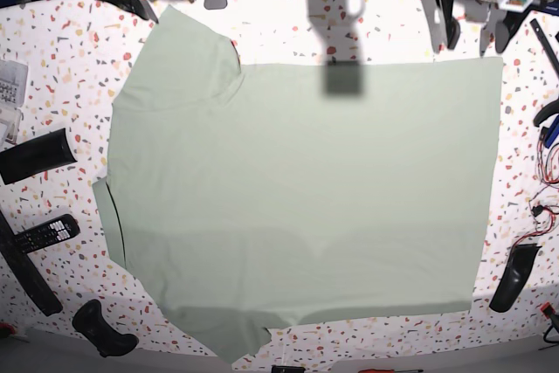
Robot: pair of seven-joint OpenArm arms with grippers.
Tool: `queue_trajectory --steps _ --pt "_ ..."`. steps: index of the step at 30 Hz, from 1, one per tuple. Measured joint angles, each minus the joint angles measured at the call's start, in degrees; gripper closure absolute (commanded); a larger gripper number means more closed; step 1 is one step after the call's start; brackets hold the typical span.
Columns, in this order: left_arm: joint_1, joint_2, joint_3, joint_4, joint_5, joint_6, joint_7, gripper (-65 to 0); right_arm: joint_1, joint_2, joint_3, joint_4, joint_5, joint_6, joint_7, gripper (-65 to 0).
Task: Fold the T-shirt properly
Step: 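Move both grippers down to the shoulder corners of the green T-shirt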
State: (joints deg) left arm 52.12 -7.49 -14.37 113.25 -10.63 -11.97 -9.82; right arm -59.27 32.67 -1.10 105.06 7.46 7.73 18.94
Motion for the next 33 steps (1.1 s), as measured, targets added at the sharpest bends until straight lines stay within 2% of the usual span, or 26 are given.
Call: queue_trajectory --steps 3,6,9,11,13,16,18,20,24,27,30,33 --pt "-3.52 0.02 -0.02 -0.11 0.07 -1.14 4.7 -43.6 3.8 -0.07 -0.07 0.5 0.0 -0.02 0.04 -38.2" --pt "-8.46 0.0 -0.11 -0.13 0.55 -6.95 9.22 -43.6 7.48 -0.2 -0.04 0.72 -0.04 -0.09 -0.35 -38.2" --pt "-13.09 0.0 0.0 -0.13 0.52 -11.47 12.09 -43.6 10.27 -0.42 -0.09 0.72 -0.46 0.04 -5.4 -38.2" --pt "-15.26 -0.04 0.02 -0.13 0.66 -13.11 15.06 -43.6 12.46 -0.42 -0.13 0.7 -5.79 0.13 -10.23 -38.2" --pt "-16.63 -0.68 0.04 -0.15 0.96 -14.97 16.0 -43.5 14.16 -0.31 -0.13 0.7 -13.79 -0.02 -14.73 -38.2" --pt "-17.55 -4.35 0.09 -0.15 1.05 -19.96 15.56 -43.4 14.73 0.35 -0.13 0.83 -25.66 0.02 -15.93 -38.2" --pt "-17.51 -7.1 0.09 -0.15 2.21 -20.52 15.98 -43.3 14.49 1.38 -0.2 1.77 -31.8 0.44 -15.89 -38.2" --pt "-17.51 -10.32 0.11 -0.15 6.78 -21.16 15.89 -43.3 14.45 2.32 -0.24 3.5 -35.89 0.44 -16.44 -38.2" --pt "-17.27 -16.57 0.11 -0.13 18.01 -21.31 15.76 -42.9 14.47 2.6 -0.24 8.83 -37.53 0.44 -26.34 -38.2" --pt "-15.87 -22.1 0.13 -0.13 24.72 -21.35 15.69 -42.5 14.32 2.58 -0.24 12.76 -37.4 1.01 -31.67 -38.2" --pt "-12.46 -26.53 0.15 -0.11 26.16 -21.53 15.78 -42.5 14.36 2.56 -0.24 17.27 -37.35 0.85 -36.68 -38.2" --pt "-9.6 -28.24 0.2 -0.11 26.16 -21.7 15.65 -42.5 14.34 2.54 -0.24 21.4 -37.05 0.9 -42.66 -38.2"
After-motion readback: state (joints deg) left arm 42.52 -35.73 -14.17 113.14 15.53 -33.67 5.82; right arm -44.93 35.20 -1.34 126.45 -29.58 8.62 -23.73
